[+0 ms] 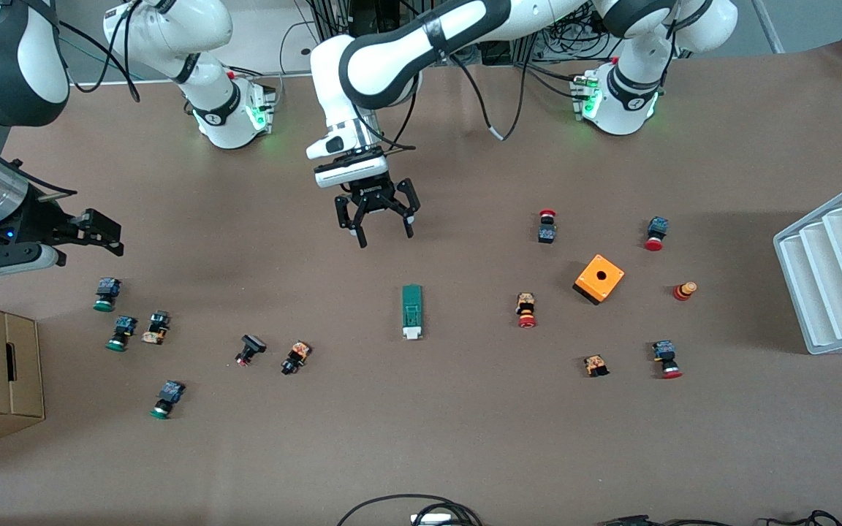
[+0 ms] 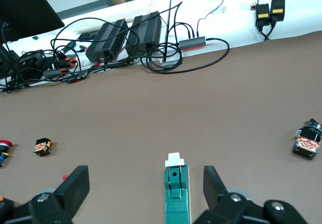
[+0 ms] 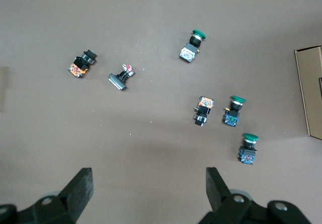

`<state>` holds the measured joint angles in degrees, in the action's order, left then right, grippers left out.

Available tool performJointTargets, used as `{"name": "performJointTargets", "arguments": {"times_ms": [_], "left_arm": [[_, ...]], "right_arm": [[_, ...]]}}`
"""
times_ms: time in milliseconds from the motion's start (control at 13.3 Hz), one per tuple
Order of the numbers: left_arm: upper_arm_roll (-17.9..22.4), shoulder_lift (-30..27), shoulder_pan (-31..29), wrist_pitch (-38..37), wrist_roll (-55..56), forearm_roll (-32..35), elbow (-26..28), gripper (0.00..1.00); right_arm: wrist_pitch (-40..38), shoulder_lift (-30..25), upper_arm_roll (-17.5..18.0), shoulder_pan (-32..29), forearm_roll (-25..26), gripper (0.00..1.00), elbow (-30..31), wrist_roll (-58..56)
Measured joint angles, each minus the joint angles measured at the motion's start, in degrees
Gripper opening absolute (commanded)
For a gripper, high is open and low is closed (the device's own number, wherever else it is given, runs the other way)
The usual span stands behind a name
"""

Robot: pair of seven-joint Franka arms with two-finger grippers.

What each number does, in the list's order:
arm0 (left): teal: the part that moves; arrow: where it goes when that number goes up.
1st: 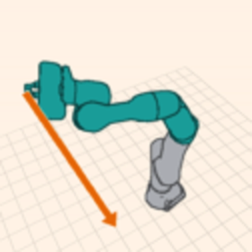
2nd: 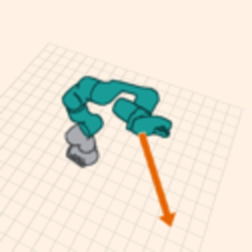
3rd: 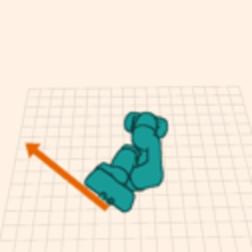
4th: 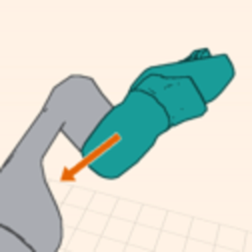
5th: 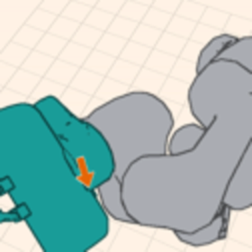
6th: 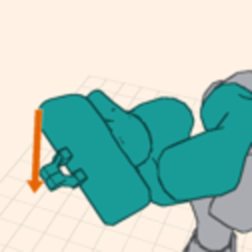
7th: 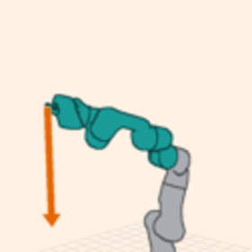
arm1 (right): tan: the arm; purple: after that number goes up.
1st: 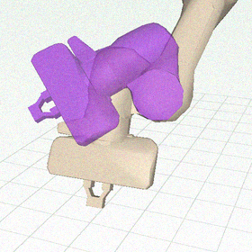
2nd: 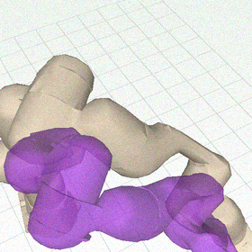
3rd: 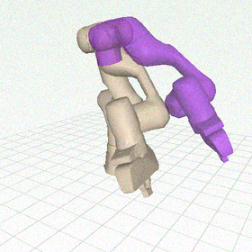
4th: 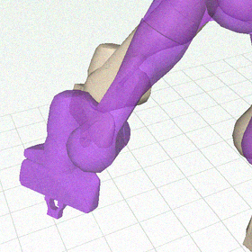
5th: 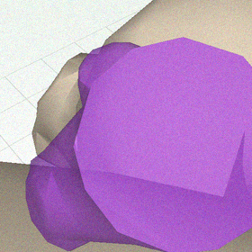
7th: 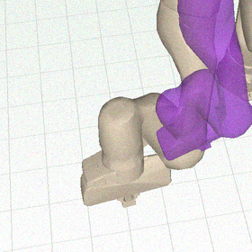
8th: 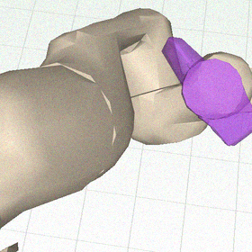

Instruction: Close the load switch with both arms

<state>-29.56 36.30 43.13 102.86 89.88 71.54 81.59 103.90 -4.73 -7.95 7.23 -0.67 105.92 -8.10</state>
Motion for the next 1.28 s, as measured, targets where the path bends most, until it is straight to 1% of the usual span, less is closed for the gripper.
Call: {"name": "performJointTargets", "arguments": {"times_ms": [226,528,830,1056,1282], "left_arm": [[0.0,-2.7,-1.3,0.2,-5.5,-3.1,-0.1,1.0],[0.1,-7.5,-3.7,0.3,-16.1,-10.6,-0.2,1.0],[0.4,-12.3,-5.7,0.2,-23.0,-16.2,-0.2,1.0],[0.8,-15.3,-9.7,0.4,-33.5,-21.8,-0.3,1.0],[1.3,-20.1,-15.5,0.4,-45.8,-28.7,-0.4,1.0]], "right_arm": [[0.0,0.0,-0.2,-0.1,0.0,1.0,-0.9,0.0],[0.2,0.3,-0.7,-1.5,0.0,1.0,-1.3,-0.3],[2.2,1.5,-0.5,-1.5,0.0,1.0,-1.5,-0.4],[2.3,1.9,-0.5,-1.5,0.0,1.0,-1.6,-0.4],[2.3,1.9,-0.6,-1.5,0.0,1.0,-1.7,-0.4]]}}
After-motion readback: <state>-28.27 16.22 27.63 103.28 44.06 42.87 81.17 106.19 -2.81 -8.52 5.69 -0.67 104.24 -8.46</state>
